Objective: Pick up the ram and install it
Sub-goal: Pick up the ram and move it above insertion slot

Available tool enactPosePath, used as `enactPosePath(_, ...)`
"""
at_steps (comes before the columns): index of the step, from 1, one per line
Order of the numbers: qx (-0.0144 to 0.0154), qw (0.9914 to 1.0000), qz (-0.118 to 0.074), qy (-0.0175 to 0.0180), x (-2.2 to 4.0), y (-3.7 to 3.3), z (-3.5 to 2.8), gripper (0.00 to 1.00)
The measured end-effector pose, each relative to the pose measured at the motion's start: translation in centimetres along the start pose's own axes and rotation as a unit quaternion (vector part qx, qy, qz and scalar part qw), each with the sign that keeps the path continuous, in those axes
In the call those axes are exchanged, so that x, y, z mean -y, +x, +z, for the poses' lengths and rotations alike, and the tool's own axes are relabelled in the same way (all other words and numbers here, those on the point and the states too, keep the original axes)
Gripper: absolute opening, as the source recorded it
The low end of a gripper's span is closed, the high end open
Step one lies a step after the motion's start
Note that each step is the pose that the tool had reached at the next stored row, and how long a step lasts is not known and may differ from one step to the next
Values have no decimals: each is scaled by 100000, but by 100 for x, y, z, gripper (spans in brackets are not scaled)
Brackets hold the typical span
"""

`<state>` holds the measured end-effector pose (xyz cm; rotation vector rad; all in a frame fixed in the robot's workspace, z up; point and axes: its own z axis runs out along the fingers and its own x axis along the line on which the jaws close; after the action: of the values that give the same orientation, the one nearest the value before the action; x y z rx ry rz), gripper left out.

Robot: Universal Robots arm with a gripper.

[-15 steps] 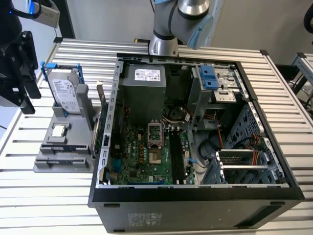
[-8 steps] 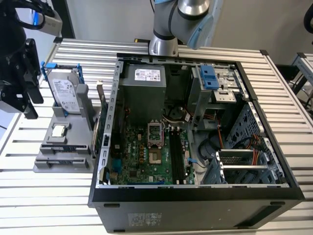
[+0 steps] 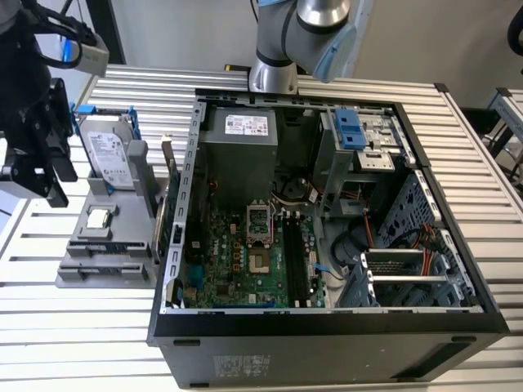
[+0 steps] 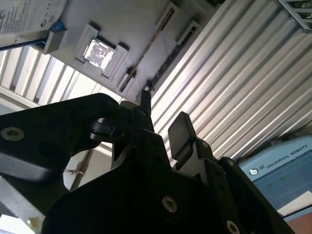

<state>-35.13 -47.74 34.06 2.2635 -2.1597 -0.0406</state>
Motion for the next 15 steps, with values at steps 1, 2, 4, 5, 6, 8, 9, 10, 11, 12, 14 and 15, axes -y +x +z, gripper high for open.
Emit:
enactPosePath(1, -2, 100000, 2, -1, 0, 0, 18, 100)
enactPosePath(2, -2, 100000, 3, 0, 1, -1, 35, 100)
enactPosePath(4, -2, 100000, 4, -2, 2, -2, 72, 100)
enactPosePath(5, -1, 100000, 4, 0, 2, -2, 89, 100)
enactPosePath(6, -1, 100000, 3, 1, 3, -2, 109, 100)
enactPosePath(8, 1, 100000, 3, 2, 4, -3, 145, 100)
enactPosePath(9, -1, 100000, 4, -3, 4, -4, 163, 100)
enactPosePath(10, -1, 100000, 4, -2, 5, -4, 181, 100)
enactPosePath(11, -5, 100000, 3, -3, 5, -4, 199, 100)
enactPosePath(12, -4, 100000, 4, -3, 6, -5, 217, 100)
enactPosePath(14, 0, 100000, 4, 3, 7, -6, 253, 100)
enactPosePath(15, -3, 100000, 3, -1, 8, -6, 271, 100)
